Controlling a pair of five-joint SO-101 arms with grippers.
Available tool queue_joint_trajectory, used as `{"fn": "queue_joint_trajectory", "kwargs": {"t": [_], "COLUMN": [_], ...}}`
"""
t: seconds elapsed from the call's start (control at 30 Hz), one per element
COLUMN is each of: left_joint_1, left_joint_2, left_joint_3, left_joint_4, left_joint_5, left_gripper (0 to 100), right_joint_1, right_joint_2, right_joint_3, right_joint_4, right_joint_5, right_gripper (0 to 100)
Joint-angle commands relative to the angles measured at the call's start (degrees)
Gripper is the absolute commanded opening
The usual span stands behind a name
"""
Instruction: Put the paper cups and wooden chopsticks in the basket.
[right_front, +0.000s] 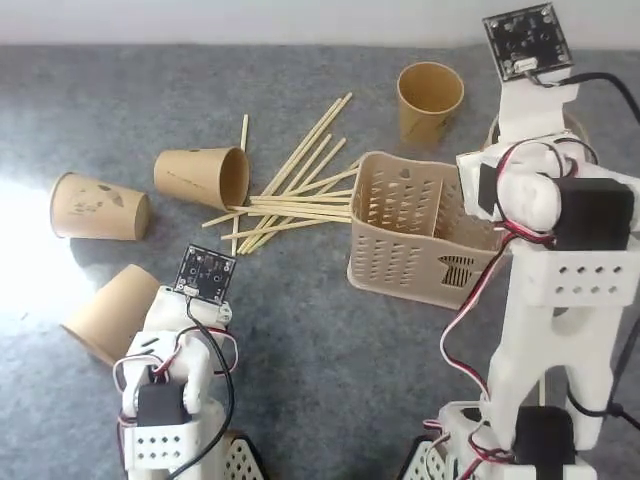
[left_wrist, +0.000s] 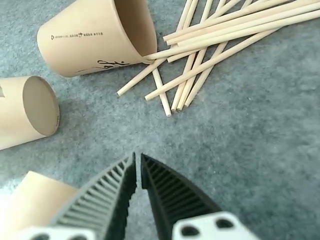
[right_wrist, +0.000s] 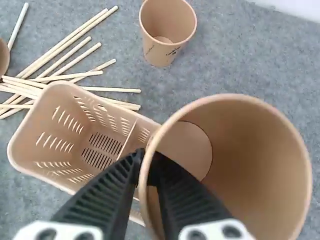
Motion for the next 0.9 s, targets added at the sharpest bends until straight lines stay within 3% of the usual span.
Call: {"fn": "queue_joint_trajectory", "kwargs": {"t": [0.0,0.27,0.87], "left_joint_1": [-0.26,-0.26,-0.26], "left_joint_2": [-0.44,-0.44,-0.44], "left_joint_3": [-1.01,-1.01,-1.01], "left_joint_4": [-1.85,-1.93,-1.93], "left_joint_5": [0.44,0.44,0.44], "left_gripper": [2,2,2], "right_joint_1": [-0.22,-0.66,-6.9], "right_joint_2": [0.4,3.38,-7.6], "right_joint_3": [-2.55,-1.32,11.34], "right_joint_4": [2.33,2.59,2.68], "right_joint_5": [-0.44,-0.44,-0.79], "right_gripper": [0.7,0.7,0.7]}}
